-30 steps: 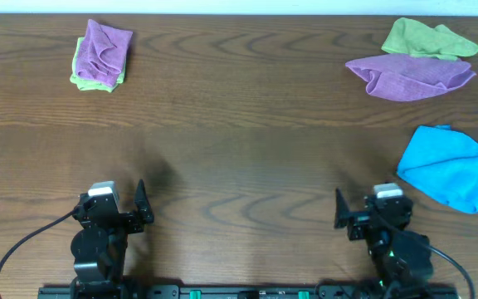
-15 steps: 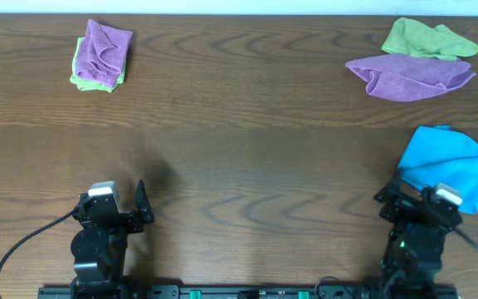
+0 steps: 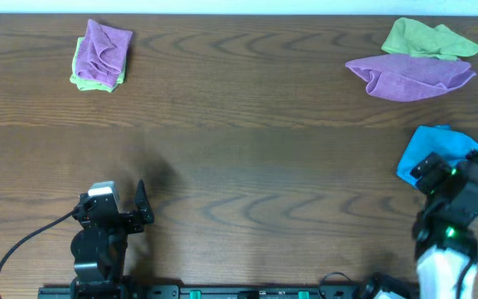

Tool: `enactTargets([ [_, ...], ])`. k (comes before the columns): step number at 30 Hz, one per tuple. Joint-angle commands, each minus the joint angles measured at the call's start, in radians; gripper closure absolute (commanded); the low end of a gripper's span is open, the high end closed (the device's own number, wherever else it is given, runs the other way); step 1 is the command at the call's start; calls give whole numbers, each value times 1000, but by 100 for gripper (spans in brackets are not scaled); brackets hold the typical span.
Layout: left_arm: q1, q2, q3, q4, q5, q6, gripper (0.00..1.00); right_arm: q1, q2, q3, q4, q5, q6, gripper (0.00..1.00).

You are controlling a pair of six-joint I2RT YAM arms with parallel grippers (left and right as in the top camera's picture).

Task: Fold the cloth
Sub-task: 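Reach the right gripper to the blue cloth and grasp its corner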

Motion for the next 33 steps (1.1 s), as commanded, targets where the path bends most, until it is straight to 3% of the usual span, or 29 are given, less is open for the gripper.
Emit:
enactTargets([
  [1,-3,-6,-21,-4,-11,15,5,-13,113,21,-5,-222,18,1],
  [7,-3,-6,-21,-4,-11,15,5,-13,256,21,14,-306,76,1],
  [10,-3,-6,-21,-4,-11,15,4,-13,311,21,45,-301,-13,1],
  [15,-3,-6,-21,-4,-11,15,4,-13,380,42,49,-191,-57,11],
  [23,-3,-6,-21,-4,-11,15,4,-13,457,108,27,-65,-96,16],
  [33,-3,-6,-21,-4,-11,15,5,-12,540,109,16,-73,-103,46],
])
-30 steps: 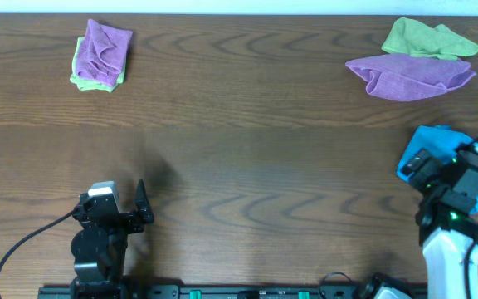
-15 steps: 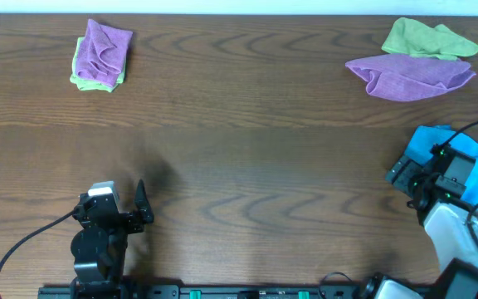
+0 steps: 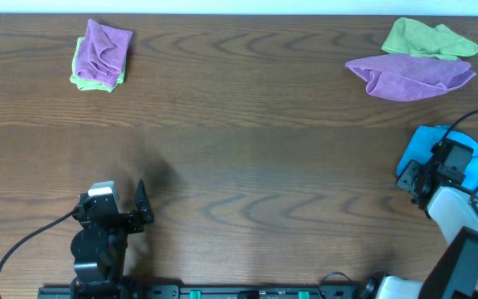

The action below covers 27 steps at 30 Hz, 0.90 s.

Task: Fold the cloth
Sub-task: 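Reach the right gripper to the blue cloth and grasp its corner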

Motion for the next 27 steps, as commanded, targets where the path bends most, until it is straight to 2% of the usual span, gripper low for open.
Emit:
enactTargets([
  [1,-3,-6,-21,-4,-11,15,5,-6,11,14,2,11,-8,48],
  [5,-3,-6,-21,-4,-11,15,5,-6,11,14,14,12,-8,55],
  [7,-3,-6,-21,-4,-11,15,5,-6,12,14,22,5,-8,49],
  [18,-3,-6,-21,-4,-11,15,5,8,23,14,64,-44,-16,42],
  [27,-3,-6,-21,-4,-11,15,5,8,64,14,74,-47,-27,43],
])
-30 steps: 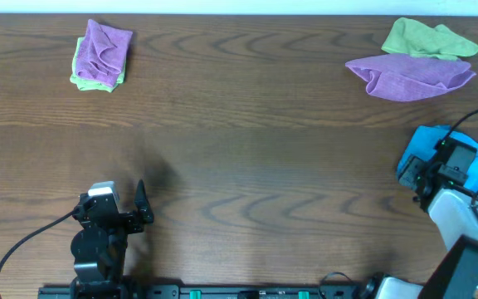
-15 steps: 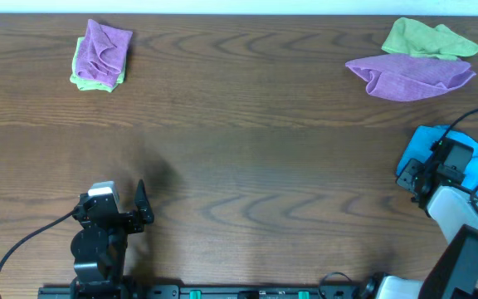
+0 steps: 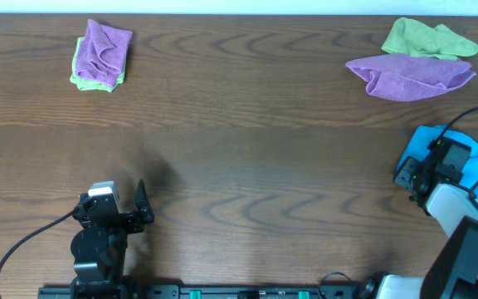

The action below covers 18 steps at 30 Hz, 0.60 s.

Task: Fold the cloth
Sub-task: 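Reach the right gripper to the blue cloth and grasp its corner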

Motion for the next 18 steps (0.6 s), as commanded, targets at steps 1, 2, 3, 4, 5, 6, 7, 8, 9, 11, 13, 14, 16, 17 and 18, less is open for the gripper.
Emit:
enactTargets([
  [1,-3,-6,-21,-4,-11,15,5,5,15,14,5,3,-16,44],
  [2,-3,-6,-21,-4,-11,15,5,5,15,14,6,2,-19,48],
  [3,-3,-6,-21,-4,-11,15,4,5,15,14,6,3,-19,52],
  [4,-3,-6,-21,-4,-11,15,5,5,15,14,7,3,-18,55],
  [5,-3,-6,-21,-4,-11,15,4,5,15,14,9,3,-18,56],
  [6,-3,-6,-21,-4,-11,15,5,5,15,14,10,3,-18,59],
  [7,-3,-6,-21,-4,-11,15,5,5,15,14,14,3,-18,60],
  [8,-3,-6,-21,-4,-11,15,5,5,15,15,16,3,-18,62],
  [9,-3,-6,-21,-4,-11,15,5,5,15,16,18,3,-18,65],
  [11,-3,-6,-21,-4,-11,15,5,5,15,21,19,3,-18,68],
  [13,-3,-6,-21,-4,-11,15,5,5,15,29,17,3,-18,68],
  [14,-3,-6,-21,-4,-11,15,5,5,15,33,16,2,-18,68],
  [16,-3,-5,-21,-4,-11,15,5,5,15,43,15,2,-18,68],
  [17,-3,-6,-21,-4,-11,15,5,5,15,48,13,2,-18,68],
  [18,-3,-6,-21,-4,-11,15,5,5,15,55,10,2,-18,68],
])
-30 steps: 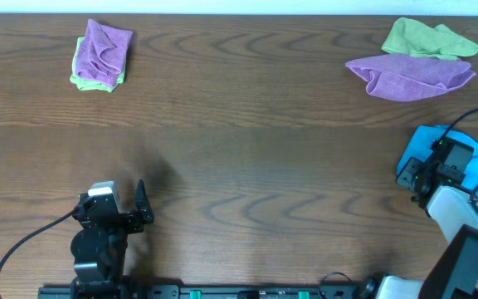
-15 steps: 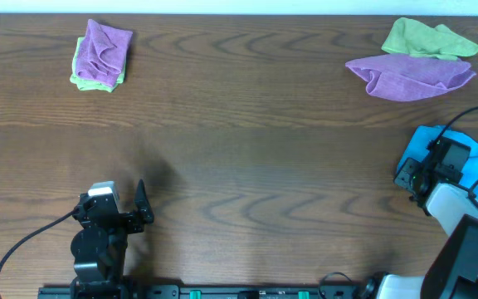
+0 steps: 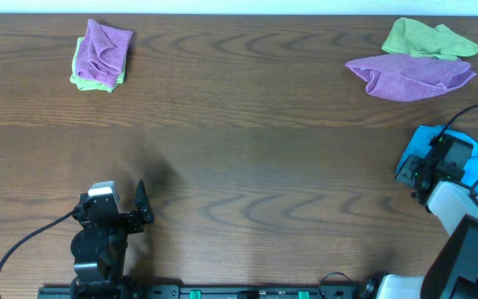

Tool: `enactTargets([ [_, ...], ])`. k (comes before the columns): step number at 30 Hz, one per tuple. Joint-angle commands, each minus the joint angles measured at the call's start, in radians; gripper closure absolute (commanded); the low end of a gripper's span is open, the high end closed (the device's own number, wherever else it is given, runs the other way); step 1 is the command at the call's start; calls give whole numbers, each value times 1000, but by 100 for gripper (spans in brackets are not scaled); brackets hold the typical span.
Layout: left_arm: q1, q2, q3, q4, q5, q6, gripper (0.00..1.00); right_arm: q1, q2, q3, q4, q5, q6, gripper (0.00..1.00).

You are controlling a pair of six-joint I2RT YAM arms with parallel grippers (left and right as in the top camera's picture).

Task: Fold the cloth
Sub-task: 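Reach the right gripper to the blue cloth and grasp its corner, then lift the blue cloth with the right gripper and swing it leftward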

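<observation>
A blue cloth point(image 3: 421, 141) lies crumpled near the right edge of the table. My right gripper point(image 3: 416, 173) is low over the cloth's near left part, its wrist covering the cloth's middle. The overhead view does not show whether its fingers hold any fabric. My left gripper point(image 3: 142, 202) rests at the near left, far from the cloth, with its fingers showing as one dark blade and nothing in them.
A purple cloth point(image 3: 409, 76) with a green cloth point(image 3: 428, 37) behind it lies at the far right. A folded purple-on-green stack point(image 3: 102, 54) sits at the far left. The wooden table point(image 3: 247, 158) stretches between them.
The right gripper has hardly moved; it stays low on the blue cloth's near left part. Its cable now arcs a little higher. The left arm is unchanged.
At first the right gripper stood over the blue cloth's near right side. By 1.5 s ago it was over the cloth's near left part with the arm reaching in from the right corner. It has stayed there since, and the cloth's outline is much the same.
</observation>
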Motion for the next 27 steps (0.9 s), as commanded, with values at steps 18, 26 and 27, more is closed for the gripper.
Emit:
enactTargets([
  [18,-3,-6,-21,-4,-11,15,5,14,-2,147,-114,-122,16,99],
  [26,-3,-6,-21,-4,-11,15,5,169,-34,441,-296,-248,-22,99],
  [27,-3,-6,-21,-4,-11,15,5,204,-34,471,-304,-248,-22,99],
])
